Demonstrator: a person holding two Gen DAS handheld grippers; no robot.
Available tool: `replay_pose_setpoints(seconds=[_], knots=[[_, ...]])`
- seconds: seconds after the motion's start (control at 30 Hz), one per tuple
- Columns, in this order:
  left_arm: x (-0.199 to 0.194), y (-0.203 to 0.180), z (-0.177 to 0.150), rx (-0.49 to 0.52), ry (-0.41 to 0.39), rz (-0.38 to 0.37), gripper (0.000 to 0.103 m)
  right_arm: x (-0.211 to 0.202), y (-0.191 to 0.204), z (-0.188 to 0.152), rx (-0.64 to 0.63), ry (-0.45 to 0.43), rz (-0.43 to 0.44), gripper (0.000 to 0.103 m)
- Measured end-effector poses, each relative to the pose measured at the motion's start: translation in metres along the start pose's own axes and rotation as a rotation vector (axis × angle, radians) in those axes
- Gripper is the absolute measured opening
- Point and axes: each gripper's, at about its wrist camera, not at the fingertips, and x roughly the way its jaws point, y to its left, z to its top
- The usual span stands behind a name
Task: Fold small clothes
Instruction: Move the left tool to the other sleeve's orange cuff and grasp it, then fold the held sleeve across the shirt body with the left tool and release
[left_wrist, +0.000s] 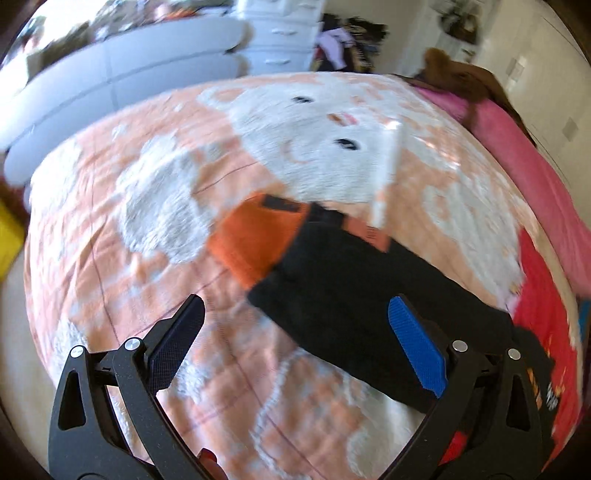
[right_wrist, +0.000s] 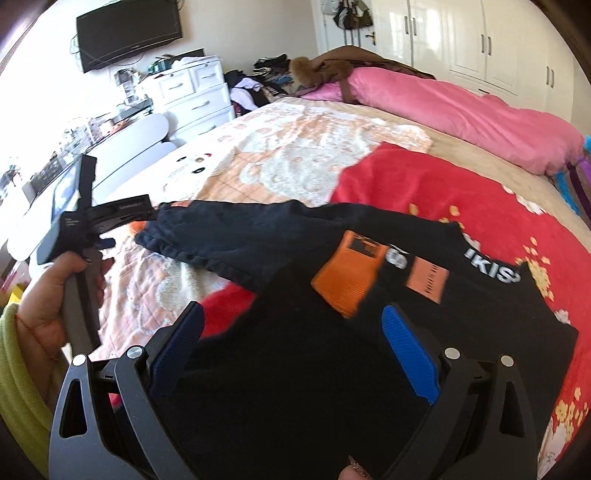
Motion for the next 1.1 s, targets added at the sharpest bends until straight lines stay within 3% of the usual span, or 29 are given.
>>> replay_pose_setpoints(seconds=[0.2, 0.33, 0.5, 0.6, 0.77, 0.9, 1.1], knots=[[0.021, 0.031, 0.005, -0.182, 0.021, -0.028, 0.093, 0.007, 0.017, 0.001, -0.008, 0.013, 0.035, 0.096], [0.028, 0.033, 0.008, -0.219, 0.007, -0.021, 0.086, 0.007, 0.014, -0.002, 0.009, 0.019, 0.039, 0.096], [0.033, 0.027, 0.013, -0.211, -0.018, -0.053, 0.027, 0.006, 0.002, -0.003, 0.055, 0.015, 0.027, 0.096], [0.033, 0.024, 0.015, -0.208, -0.024, -0.106, 0.006, 0.003, -0.005, -0.007, 0.074, 0.015, 0.018, 0.096], [0.007, 0.005, 0.021, -0.141, -0.085, -0.22, 0.005, -0.007, -0.022, -0.012, 0.103, 0.012, 0.003, 0.096], [-0.028, -0.026, 0.019, -0.012, -0.163, -0.296, 0.005, -0.022, -0.047, -0.022, 0.129, 0.02, -0.026, 0.096], [-0.073, -0.076, -0.003, 0.154, -0.188, -0.431, 0.004, -0.054, -0.096, -0.039, 0.166, 0.024, -0.1, 0.096]])
